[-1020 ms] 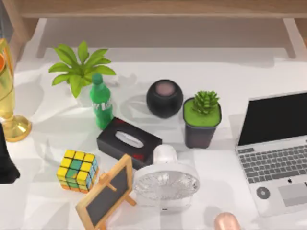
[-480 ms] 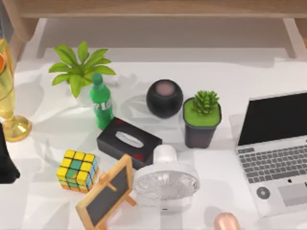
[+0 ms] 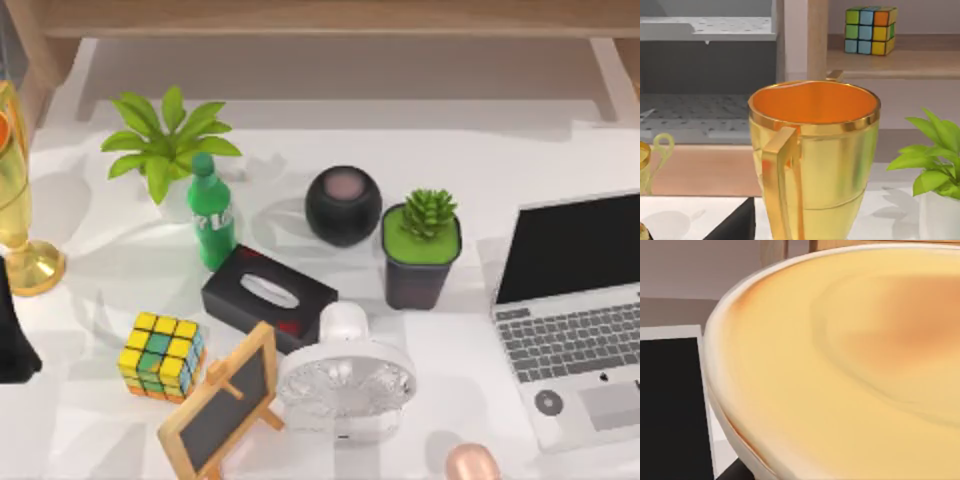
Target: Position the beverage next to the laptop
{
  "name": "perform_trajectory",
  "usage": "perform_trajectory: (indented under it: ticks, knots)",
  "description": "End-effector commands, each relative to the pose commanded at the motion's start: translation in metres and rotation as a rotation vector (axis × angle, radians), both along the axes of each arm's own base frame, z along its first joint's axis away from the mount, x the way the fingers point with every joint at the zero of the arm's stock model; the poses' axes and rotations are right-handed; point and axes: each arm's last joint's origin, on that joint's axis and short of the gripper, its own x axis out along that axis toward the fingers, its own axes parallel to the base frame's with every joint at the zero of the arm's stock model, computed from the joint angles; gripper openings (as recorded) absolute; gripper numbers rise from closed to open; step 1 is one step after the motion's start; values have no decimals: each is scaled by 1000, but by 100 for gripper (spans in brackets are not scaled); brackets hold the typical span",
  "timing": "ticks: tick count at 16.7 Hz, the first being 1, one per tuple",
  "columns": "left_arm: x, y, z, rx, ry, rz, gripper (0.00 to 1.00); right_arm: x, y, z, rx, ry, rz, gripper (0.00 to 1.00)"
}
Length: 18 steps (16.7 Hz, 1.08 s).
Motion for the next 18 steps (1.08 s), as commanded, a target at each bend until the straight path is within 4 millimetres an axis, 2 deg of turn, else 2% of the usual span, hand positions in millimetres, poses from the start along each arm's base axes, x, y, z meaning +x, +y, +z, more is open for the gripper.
perform_trajectory:
  ticks: [8,15,18]
  knots:
    - [0,0,0,0,0,0,100,4,-3,-9,-25,-39,-2,0]
    - [0,0,0,0,0,0,100,-5,2,-31,28,43,-5,0]
    - [0,0,0,0,0,0,100,-5,2,-31,29,43,-5,0]
